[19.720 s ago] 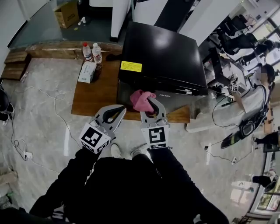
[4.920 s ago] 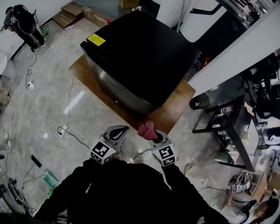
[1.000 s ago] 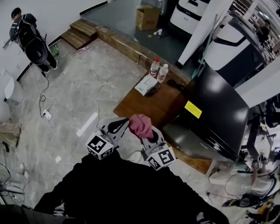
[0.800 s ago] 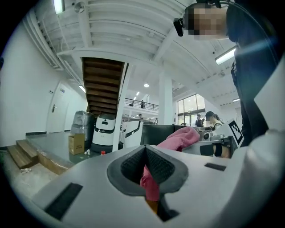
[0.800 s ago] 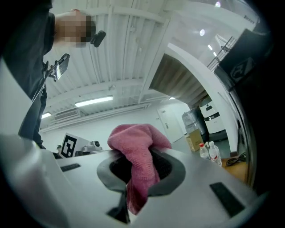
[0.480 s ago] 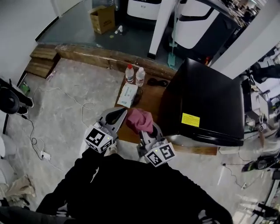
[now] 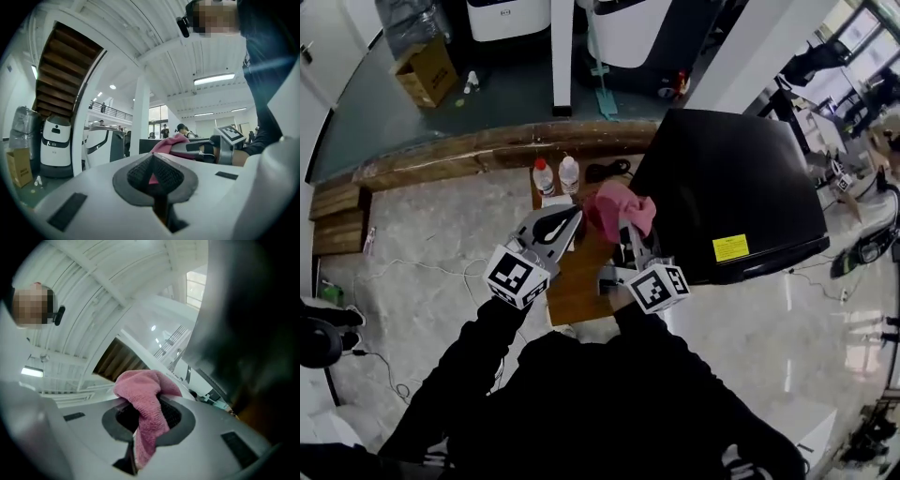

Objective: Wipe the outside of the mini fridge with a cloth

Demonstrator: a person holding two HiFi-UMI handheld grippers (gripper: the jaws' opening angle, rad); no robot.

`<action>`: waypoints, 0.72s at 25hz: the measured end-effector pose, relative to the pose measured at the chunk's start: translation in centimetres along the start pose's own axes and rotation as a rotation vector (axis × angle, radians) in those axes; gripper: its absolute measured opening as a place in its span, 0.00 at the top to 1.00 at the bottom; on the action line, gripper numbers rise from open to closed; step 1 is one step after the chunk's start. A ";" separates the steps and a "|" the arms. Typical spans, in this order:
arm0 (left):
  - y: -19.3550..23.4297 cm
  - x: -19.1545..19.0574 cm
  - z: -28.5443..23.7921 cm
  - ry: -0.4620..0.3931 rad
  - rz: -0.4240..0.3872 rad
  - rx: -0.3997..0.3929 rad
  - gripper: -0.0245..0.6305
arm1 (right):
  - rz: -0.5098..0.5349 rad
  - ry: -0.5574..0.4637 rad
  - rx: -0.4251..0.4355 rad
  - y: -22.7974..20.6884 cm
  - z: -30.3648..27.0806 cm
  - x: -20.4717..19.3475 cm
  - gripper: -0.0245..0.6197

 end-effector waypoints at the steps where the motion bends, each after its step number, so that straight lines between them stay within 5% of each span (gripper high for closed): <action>1: 1.0 0.5 -0.6 0.000 -0.003 -0.016 0.95 | -0.012 -0.030 -0.026 -0.1 -1.2 0.4 0.87; 9: 5.0 1.1 -5.7 -0.008 -0.003 -0.134 0.95 | -0.170 -0.278 -0.181 -4.1 -6.4 3.0 0.87; 18: 5.6 1.0 -9.8 0.008 -0.001 -0.192 0.95 | -0.383 -0.430 -0.419 -10.8 -7.5 3.1 0.87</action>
Point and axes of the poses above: the fingertips, and each gripper's own axes: z backward along the fingers, y to its left, x out of its top, the point moved 6 cm from there along z, backward along the fingers, and after that the axes turned 5 degrees about -y, right-handed, at the moved point
